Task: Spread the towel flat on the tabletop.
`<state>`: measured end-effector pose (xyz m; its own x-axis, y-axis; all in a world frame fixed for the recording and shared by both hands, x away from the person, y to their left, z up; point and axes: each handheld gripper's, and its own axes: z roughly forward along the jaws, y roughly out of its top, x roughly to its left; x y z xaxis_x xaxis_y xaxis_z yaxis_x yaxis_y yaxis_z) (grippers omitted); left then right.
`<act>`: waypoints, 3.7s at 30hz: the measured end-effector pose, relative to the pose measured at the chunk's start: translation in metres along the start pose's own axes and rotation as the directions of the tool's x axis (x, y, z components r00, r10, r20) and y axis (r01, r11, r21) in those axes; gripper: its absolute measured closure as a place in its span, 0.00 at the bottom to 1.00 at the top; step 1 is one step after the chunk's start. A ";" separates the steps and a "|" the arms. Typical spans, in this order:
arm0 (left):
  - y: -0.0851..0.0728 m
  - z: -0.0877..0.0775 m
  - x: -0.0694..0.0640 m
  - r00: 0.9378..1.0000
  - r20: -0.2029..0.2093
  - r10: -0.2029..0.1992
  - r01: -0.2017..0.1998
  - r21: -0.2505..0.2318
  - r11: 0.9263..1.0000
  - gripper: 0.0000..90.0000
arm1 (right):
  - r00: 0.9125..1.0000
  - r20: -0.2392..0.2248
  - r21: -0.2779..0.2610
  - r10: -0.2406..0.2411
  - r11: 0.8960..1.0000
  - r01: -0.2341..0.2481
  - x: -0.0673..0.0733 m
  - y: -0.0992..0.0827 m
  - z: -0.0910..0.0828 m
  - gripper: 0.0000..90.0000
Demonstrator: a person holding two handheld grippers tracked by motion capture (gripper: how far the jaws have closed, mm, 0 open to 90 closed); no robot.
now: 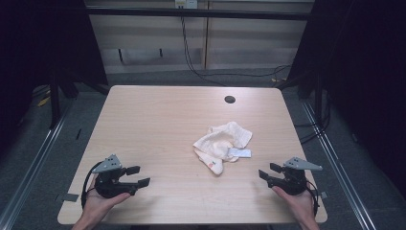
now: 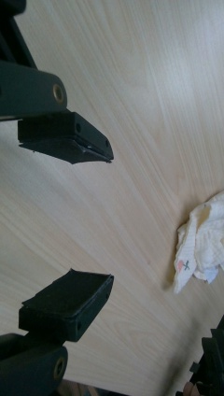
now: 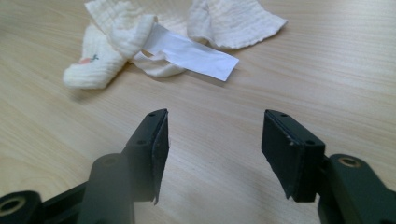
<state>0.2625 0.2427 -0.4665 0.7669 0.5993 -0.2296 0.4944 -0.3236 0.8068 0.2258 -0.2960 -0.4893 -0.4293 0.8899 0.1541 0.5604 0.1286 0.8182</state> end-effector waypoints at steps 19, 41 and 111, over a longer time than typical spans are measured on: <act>0.000 0.005 0.003 0.999 -0.013 -0.046 0.046 0.027 0.999 0.29 | 0.994 -0.107 -0.009 -0.003 1.000 0.002 0.013 0.010 -0.001 0.52; 0.005 0.006 0.001 1.000 -0.009 0.015 -0.015 0.028 1.000 0.41 | 0.964 -0.229 -0.015 -0.136 0.991 0.137 0.027 0.070 0.032 0.54; 0.002 0.003 0.012 0.999 0.013 -0.045 0.045 -0.013 0.999 0.43 | 0.968 -0.235 0.230 -0.082 0.963 0.137 -0.006 0.086 0.151 0.95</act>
<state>0.2740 0.2475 -0.4692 0.7489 0.6039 -0.2727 0.5233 -0.2866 0.8025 0.3833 -0.2245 -0.5031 -0.6282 0.7484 0.2127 0.6439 0.3467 0.6820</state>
